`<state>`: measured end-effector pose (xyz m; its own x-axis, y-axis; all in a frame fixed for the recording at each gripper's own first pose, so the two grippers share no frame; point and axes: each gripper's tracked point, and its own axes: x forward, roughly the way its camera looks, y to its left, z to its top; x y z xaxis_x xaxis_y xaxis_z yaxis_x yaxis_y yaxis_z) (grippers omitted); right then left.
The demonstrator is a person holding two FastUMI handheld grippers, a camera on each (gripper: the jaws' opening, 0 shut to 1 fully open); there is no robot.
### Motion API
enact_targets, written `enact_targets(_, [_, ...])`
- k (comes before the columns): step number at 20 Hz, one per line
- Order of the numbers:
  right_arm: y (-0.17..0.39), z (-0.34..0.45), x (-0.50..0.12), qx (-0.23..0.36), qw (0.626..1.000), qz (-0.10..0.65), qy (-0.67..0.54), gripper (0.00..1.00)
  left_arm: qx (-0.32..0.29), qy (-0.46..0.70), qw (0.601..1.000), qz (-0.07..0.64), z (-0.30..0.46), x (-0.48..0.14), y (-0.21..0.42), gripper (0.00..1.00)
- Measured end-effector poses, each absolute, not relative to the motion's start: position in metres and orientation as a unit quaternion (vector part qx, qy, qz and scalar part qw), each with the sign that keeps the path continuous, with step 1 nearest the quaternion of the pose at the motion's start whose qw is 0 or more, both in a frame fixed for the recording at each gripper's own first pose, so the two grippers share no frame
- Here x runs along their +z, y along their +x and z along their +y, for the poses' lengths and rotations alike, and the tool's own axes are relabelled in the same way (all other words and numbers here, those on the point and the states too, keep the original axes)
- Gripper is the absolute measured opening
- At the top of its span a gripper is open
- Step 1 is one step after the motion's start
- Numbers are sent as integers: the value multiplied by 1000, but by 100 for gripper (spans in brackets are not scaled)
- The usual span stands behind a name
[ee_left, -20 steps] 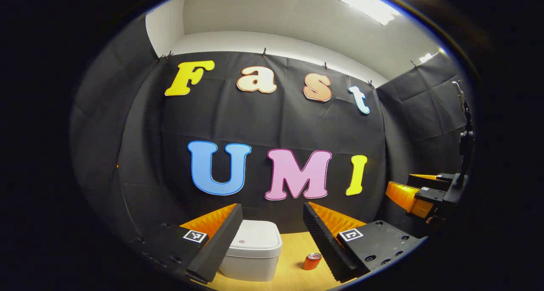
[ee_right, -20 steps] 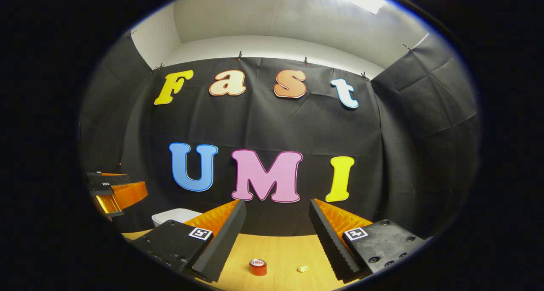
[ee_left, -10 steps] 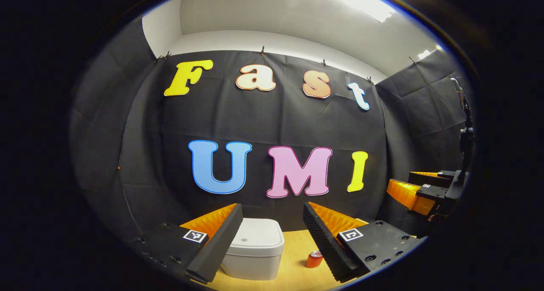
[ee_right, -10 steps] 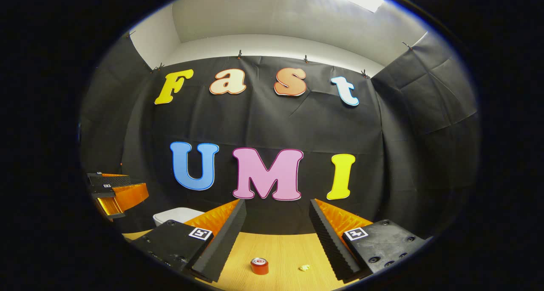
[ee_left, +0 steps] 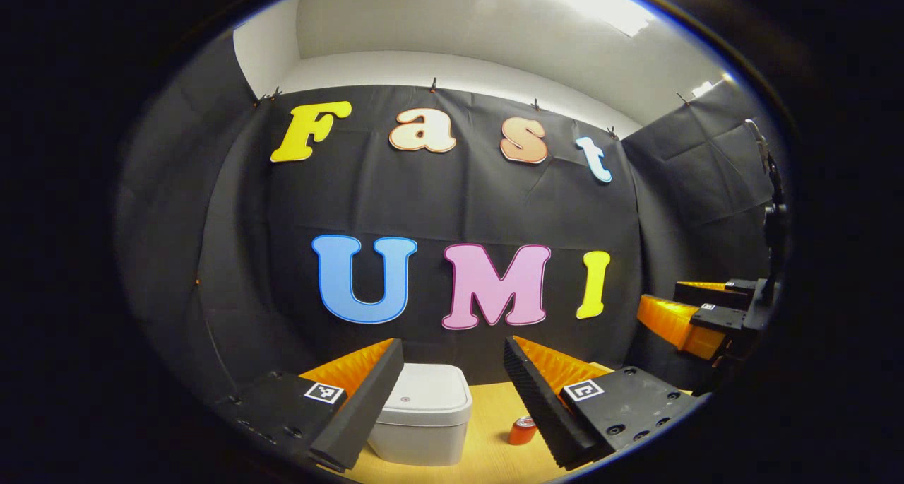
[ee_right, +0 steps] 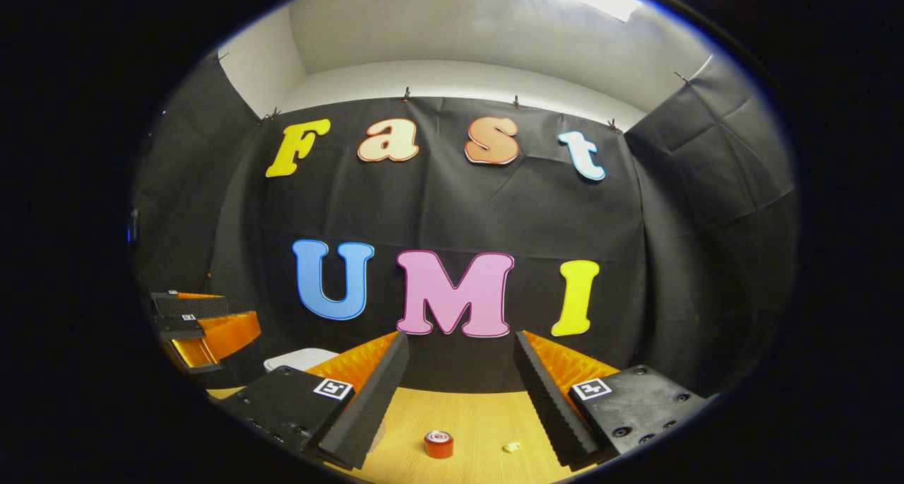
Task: Press the lid of the desktop garbage bin to open it, pick up the crumpled paper on the desktop and throw it into the bin, then pick up the pop can on the desktop and drop it into the bin, and finally close the garbage bin lid.
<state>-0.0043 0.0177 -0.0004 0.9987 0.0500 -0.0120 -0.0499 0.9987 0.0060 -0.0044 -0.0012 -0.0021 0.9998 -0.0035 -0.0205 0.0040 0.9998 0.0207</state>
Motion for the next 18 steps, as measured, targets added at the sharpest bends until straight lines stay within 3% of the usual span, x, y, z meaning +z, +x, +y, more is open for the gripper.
enact_targets(7, [-1,15,-7,26,999,18,-1,96,9,17,999,27,13,-8,8,97])
enact_targets(11, [2,16,-16,28,999,27,9,96,14,17,998,62,25,-30,30,92])
enact_targets(18, [20,9,-42,36,998,54,15,96,32,12,993,116,49,-76,69,64])
